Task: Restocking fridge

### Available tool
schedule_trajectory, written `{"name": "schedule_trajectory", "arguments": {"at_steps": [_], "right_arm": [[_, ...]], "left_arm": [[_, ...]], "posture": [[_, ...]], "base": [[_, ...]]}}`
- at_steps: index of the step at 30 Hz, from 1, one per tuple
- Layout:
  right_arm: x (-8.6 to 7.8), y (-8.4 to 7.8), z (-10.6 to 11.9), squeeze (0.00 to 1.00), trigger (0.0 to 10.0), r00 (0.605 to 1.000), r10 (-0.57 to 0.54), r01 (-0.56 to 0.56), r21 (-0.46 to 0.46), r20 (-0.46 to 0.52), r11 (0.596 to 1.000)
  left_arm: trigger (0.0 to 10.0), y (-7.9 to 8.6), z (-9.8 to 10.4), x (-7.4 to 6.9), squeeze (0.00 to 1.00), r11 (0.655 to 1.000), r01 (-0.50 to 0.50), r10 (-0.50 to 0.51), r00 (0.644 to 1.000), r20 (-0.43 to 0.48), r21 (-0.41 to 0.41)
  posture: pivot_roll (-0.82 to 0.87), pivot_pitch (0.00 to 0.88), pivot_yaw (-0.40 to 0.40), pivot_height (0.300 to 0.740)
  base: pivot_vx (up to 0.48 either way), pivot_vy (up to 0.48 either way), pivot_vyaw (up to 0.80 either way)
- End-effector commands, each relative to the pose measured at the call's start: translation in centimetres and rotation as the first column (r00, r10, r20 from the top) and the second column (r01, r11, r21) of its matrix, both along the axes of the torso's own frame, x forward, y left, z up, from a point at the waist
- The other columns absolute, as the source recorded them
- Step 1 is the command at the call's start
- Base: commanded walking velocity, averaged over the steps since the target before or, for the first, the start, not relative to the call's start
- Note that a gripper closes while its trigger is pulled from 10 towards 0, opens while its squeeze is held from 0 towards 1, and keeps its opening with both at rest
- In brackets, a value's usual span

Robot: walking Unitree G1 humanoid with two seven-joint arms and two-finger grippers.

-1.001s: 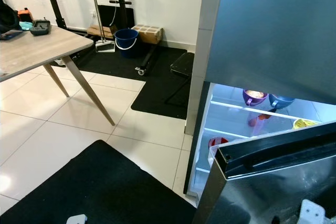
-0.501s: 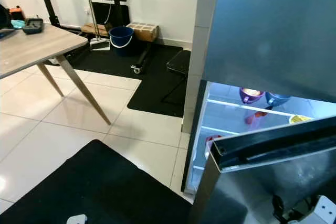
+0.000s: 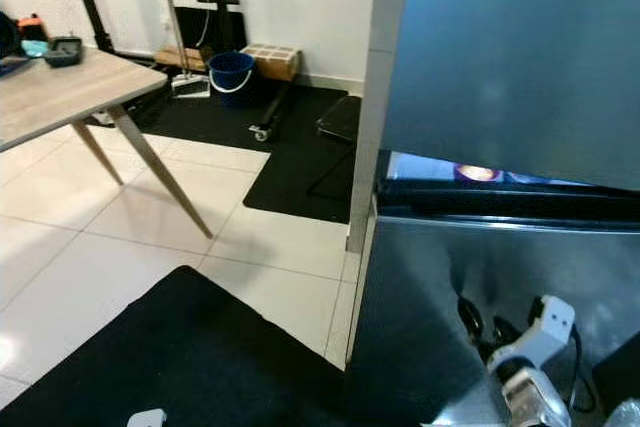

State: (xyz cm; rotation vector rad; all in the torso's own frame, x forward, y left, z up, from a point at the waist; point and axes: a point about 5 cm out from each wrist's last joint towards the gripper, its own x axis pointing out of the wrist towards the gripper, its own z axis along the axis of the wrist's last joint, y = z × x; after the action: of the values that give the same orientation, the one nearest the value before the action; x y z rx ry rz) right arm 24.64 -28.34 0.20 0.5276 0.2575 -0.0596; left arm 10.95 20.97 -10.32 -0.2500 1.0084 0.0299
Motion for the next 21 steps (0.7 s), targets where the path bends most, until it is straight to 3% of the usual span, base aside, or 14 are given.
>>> {"name": "schedule_trajectory", "arguments": {"at_steps": [1,21], "right_arm": [[0.7,0.2,0.5,0.00,10.0,1.000,0.019,-0.019,-0.024,0.017,1.000],[4.2,2.2,2.5,0.00,10.0,0.997,0.055,-0.051,-0.084,0.045,0.995]], "left_arm": [[10.0,-0.3,0.0,0.1,0.00,1.000,0.010,-0.010,1.000,0.003,-0.004],[10.0,-0.4,0.0,0.1,0.00,1.000,0.016,-0.016,1.000,0.006,0.000]], "posture": [[0.01,0.000,-0.046,0.740],[0.03,0.000,-0.051,0.740]], "base": [[0.000,0.000,0.00],[0.000,0.000,0.00]]}}
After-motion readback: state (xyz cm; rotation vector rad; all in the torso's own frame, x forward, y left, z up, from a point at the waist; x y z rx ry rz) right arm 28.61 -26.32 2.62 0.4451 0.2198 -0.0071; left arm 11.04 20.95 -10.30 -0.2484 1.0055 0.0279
